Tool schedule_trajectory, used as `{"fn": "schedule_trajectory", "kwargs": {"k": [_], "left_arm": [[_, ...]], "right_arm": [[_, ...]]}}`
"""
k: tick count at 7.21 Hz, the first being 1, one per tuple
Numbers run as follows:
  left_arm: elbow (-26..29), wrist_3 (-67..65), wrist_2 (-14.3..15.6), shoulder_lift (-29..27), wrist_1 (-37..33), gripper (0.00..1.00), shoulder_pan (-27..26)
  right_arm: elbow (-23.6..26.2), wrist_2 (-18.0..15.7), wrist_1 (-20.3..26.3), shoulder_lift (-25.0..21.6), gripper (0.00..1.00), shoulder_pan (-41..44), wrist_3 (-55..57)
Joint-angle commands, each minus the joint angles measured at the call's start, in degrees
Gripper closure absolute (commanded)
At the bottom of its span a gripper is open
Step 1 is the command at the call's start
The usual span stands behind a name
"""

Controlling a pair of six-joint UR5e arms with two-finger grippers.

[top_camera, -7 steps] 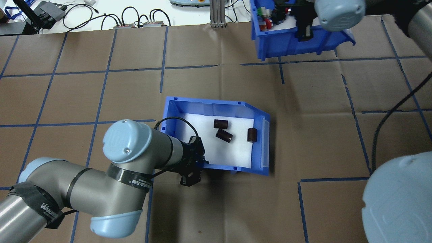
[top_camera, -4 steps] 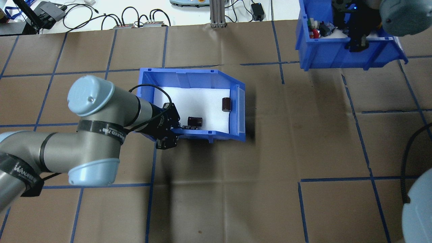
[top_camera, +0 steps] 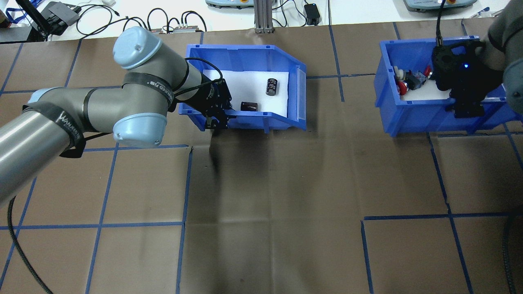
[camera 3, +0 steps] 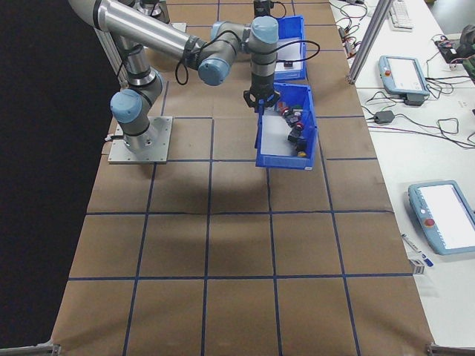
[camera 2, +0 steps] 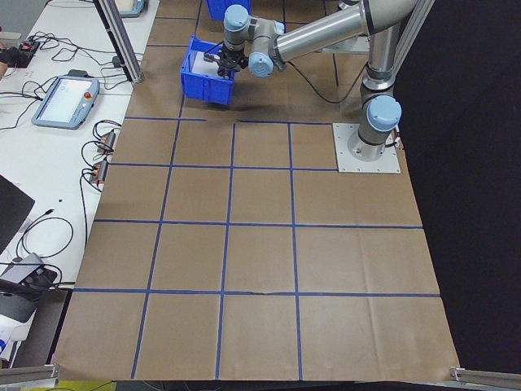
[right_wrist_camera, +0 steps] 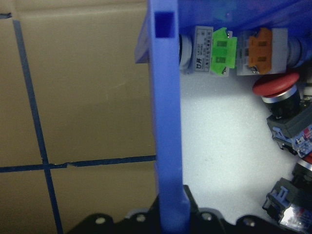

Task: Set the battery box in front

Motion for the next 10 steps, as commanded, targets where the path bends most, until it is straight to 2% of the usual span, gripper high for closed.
{"fn": "schedule_trajectory", "kwargs": {"k": [1, 3, 6, 7, 8, 9, 10], "left_arm": [[7.3, -4.4, -0.3, -8.2, 0.8, 1.00, -2.7], [10.7, -8.9, -0.1, -11.6, 0.9, 1.00, -5.1], [10.9, -9.1, -0.2, -12.0, 0.9, 0.99, -5.3], [10.9, -9.3, 0.1, -11.6, 0.6, 0.81, -5.3], [10.8, -9.4, 0.8, -11.9, 0.0, 0.39, -5.3], [10.6, -12.2, 0.7, -12.0, -0.4, 0.03, -5.3], [10.2, -13.3, 0.3, -10.8, -0.7, 0.01, -5.4]], "right_arm": [[2.8, 0.1, 0.3, -2.5, 1.00, -1.1, -4.9], [2.8, 0.5, -0.2, -2.5, 1.00, -1.1, -7.3], [2.9, 0.8, 0.0, -2.5, 1.00, -1.5, -7.5], [2.8, 0.8, 0.0, -2.5, 1.00, -1.5, -7.6], [2.9, 0.8, 0.2, -2.5, 1.00, -1.5, -7.6], [3.0, 0.8, 0.7, -2.6, 1.00, -1.4, -7.4], [4.8, 0.8, 0.9, -3.9, 1.00, -1.4, -6.6]]}}
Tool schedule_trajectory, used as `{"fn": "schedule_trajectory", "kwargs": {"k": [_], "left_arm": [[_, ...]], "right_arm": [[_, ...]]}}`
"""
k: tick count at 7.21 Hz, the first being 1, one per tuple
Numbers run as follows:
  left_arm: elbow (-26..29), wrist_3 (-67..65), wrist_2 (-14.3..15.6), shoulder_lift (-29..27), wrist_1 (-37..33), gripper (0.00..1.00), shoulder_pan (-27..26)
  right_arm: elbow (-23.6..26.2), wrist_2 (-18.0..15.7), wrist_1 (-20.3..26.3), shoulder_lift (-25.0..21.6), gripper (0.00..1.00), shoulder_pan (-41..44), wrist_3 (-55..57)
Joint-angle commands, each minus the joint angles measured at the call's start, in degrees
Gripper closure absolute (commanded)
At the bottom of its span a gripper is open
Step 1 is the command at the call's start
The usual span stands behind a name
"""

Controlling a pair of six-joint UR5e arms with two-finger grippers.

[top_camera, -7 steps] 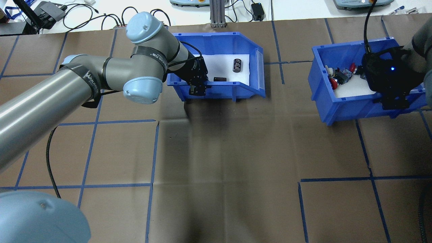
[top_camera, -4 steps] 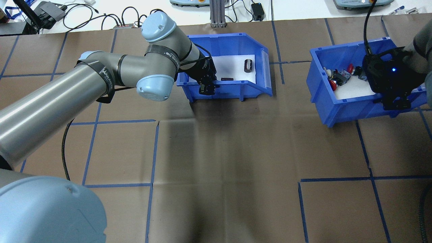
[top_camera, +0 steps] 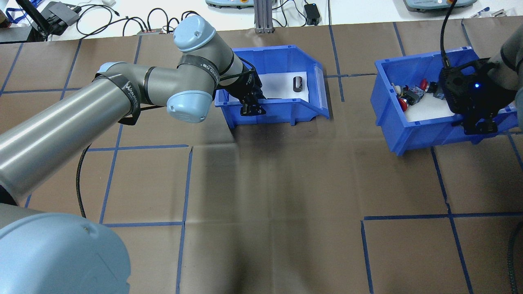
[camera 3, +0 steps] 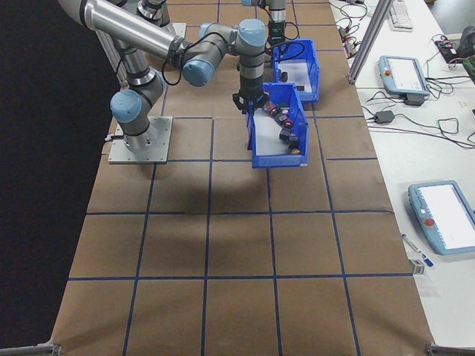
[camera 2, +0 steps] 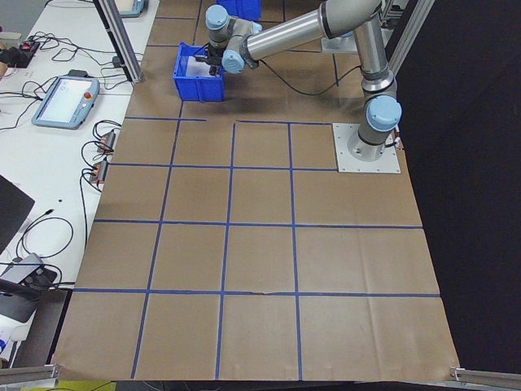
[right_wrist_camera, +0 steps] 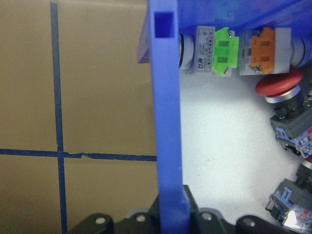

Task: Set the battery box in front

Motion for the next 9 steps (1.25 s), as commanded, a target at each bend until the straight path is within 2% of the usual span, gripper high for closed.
{"fn": "schedule_trajectory", "kwargs": {"k": [1, 2, 3, 4, 5, 6, 7, 8, 9], "left_arm": [[-0.5, -1.1, 0.0, 3.0, -3.7, 0.01, -0.2], [-0.6, 1.5, 0.1, 7.5, -10.0, 0.01, 0.5], [-0.1, 8.3, 2.2, 12.1, -18.4, 0.01, 1.3], [1.2, 16.0, 7.4, 16.1, -26.0, 0.01, 3.9], [2.3, 23.9, 9.4, 19.1, -32.6, 0.01, 5.7], [3.4, 30.2, 12.9, 21.8, -37.6, 0.01, 6.9], [4.7, 41.8, 17.2, 23.8, -39.3, 0.01, 7.9], [5.7, 57.4, 19.3, 25.8, -39.6, 0.01, 9.1], [5.2, 77.0, 19.4, 28.0, -41.5, 0.01, 9.6]], "right_arm": [[7.4, 0.2, -0.7, -5.7, 1.00, 0.2, 1.4], [13.9, 0.2, -0.7, -12.0, 1.00, 0.6, 6.0], [19.1, 2.2, -0.9, -16.9, 1.00, 2.0, 8.1], [22.0, 3.0, -2.6, -18.8, 1.00, 4.9, 11.8], [22.3, 3.0, -3.3, -18.7, 1.00, 9.5, 14.9], [22.4, 3.0, -3.4, -18.3, 1.00, 14.1, 20.1], [22.4, 2.9, -3.5, -17.7, 1.00, 18.6, 25.0], [22.4, 2.6, -5.3, -16.8, 1.00, 23.9, 29.4], [22.3, 2.4, -8.4, -14.7, 1.00, 29.7, 35.1]]}}
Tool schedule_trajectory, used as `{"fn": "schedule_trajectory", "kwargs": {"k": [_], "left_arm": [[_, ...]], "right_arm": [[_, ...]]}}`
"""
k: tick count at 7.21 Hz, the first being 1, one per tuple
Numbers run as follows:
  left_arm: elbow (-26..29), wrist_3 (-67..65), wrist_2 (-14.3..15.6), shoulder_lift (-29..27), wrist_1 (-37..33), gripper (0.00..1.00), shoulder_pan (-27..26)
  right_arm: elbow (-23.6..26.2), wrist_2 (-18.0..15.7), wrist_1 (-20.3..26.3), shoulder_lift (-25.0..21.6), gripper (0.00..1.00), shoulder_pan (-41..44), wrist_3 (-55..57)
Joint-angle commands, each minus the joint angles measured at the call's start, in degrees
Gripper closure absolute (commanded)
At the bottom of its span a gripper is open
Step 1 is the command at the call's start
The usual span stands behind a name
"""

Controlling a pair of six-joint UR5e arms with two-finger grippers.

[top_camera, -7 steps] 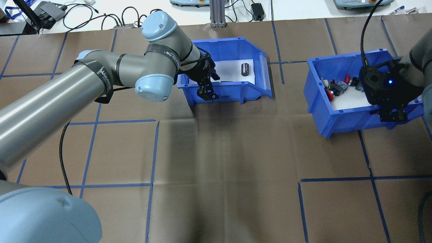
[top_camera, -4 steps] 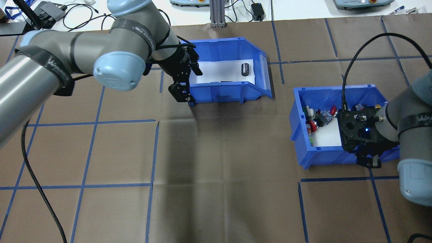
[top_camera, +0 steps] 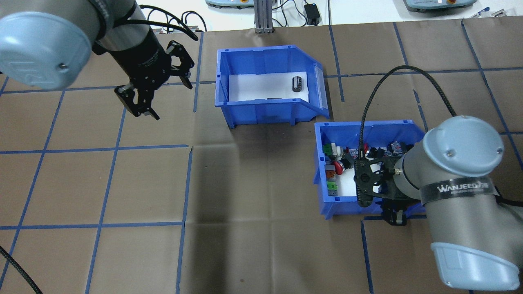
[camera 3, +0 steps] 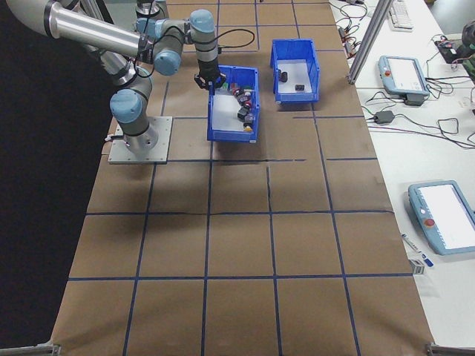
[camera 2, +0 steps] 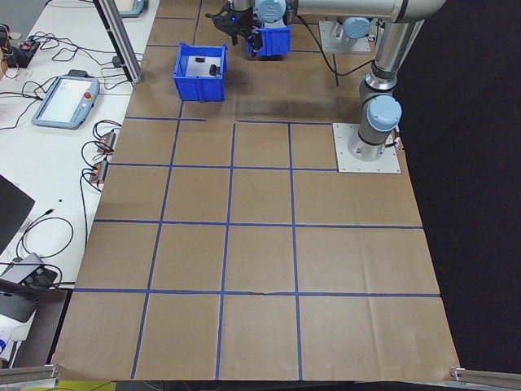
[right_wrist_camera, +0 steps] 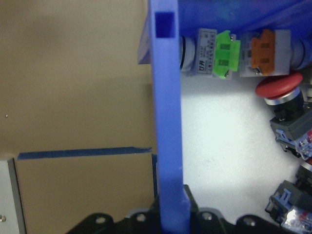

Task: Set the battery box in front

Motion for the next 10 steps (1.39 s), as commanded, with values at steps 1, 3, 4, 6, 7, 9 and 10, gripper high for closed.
{"fn": "schedule_trajectory", "kwargs": {"k": [1, 3, 4, 6, 7, 9, 10], "left_arm": [[0.5, 36.7, 3.3, 4.2, -2.5, 0.01, 1.0], [0.3, 44.2, 6.9, 7.5, -2.1, 0.00, 1.2], [-0.2, 49.3, 6.7, 7.4, -1.6, 0.00, 1.2], [-0.5, 50.9, 6.1, 7.2, -1.7, 0.00, 1.3], [-0.7, 50.9, 6.2, 7.1, -1.7, 0.00, 1.4], [-0.7, 49.8, 4.4, 6.9, -1.7, 0.00, 1.3], [-0.7, 49.6, 4.3, 7.0, -1.8, 0.00, 1.3]], "right_arm": [[-0.3, -0.5, -8.1, 5.4, 1.00, 13.1, 12.4], [-1.6, -2.1, -16.9, 12.8, 1.00, 24.2, 20.9], [-3.4, -4.8, -17.4, 15.7, 1.00, 27.8, 23.1], [-4.8, -4.6, -17.2, 18.1, 0.99, 28.8, 25.6], [-4.8, -4.6, -17.2, 19.2, 0.99, 29.0, 26.2], [-5.0, -4.6, -16.9, 19.9, 0.95, 28.9, 29.1], [-5.0, -4.4, -17.0, 20.0, 0.45, 28.9, 29.3]]}}
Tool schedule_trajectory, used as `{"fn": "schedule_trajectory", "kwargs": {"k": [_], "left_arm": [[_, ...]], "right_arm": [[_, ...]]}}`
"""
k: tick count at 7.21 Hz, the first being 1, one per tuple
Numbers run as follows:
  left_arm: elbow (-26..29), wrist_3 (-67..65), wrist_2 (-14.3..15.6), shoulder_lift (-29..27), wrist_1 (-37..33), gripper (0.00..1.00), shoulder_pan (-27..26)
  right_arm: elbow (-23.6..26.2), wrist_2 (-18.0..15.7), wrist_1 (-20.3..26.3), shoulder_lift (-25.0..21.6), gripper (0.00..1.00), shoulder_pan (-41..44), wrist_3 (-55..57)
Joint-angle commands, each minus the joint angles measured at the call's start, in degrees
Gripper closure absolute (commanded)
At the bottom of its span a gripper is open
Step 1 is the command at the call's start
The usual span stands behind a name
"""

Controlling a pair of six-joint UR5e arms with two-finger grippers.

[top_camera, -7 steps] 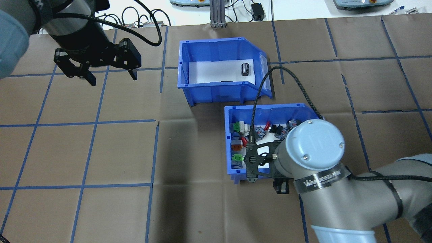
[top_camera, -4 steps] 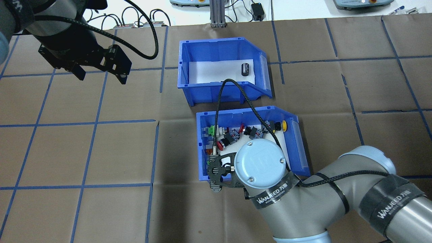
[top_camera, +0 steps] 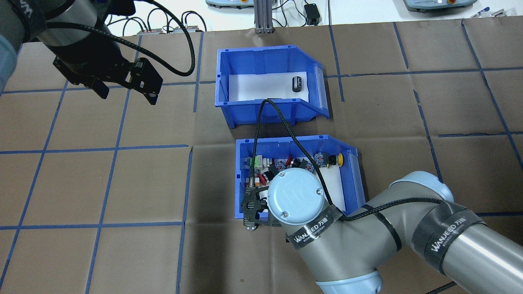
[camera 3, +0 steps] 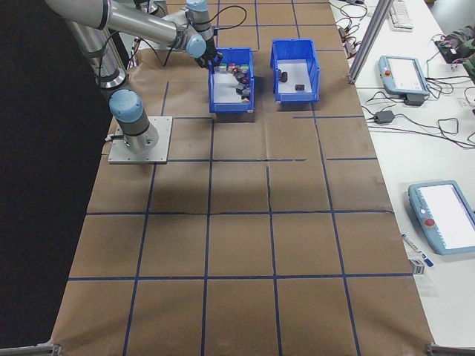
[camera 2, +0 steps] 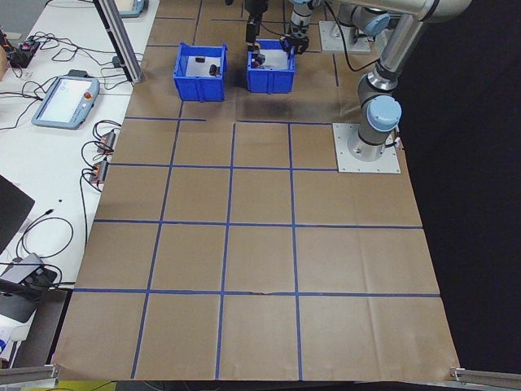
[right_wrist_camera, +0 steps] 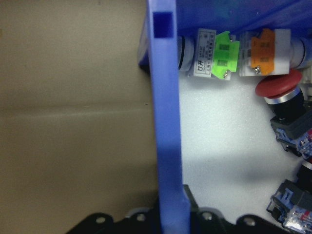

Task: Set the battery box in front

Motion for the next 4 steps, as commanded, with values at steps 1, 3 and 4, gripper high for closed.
{"fn": "schedule_trajectory", "kwargs": {"k": [1, 3, 4], "left_arm": [[0.0, -0.5, -0.6, 0.1, 0.0, 0.00, 0.0], [0.1, -0.5, -0.5, 0.1, 0.0, 0.00, 0.0], [0.1, -0.5, -0.4, 0.1, 0.0, 0.00, 0.0]], "right_arm": [[-0.1, 0.4, 0.1, 0.2, 0.00, -0.1, 0.3], [-1.4, -0.5, 0.6, -1.3, 0.00, -0.5, 0.5], [-3.5, -0.5, 2.4, -3.4, 0.00, -1.4, 0.5]]}}
